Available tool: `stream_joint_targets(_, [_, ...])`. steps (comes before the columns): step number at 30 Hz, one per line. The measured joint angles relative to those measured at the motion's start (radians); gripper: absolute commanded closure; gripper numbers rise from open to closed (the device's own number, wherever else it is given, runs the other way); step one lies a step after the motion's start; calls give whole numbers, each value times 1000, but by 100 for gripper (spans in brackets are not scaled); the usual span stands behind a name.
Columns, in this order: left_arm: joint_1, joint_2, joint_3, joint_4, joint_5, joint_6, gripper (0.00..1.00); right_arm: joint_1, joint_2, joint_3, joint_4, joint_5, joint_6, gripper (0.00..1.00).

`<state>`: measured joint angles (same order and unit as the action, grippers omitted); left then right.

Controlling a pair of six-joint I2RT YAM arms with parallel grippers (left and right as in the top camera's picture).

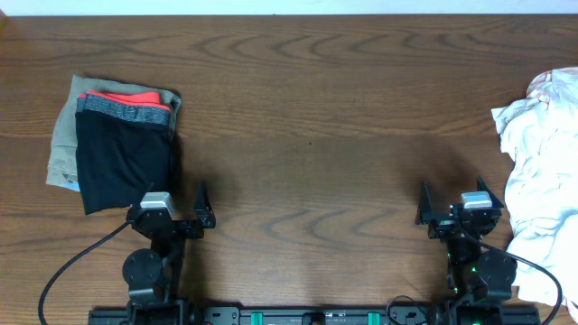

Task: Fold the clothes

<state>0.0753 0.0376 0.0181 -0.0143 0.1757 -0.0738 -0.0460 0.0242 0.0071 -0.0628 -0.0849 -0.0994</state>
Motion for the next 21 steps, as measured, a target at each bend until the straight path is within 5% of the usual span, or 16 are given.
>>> stream_joint_targets(21, [0,4,15,-25,9,0,2,0,0,0,0,0,0,1])
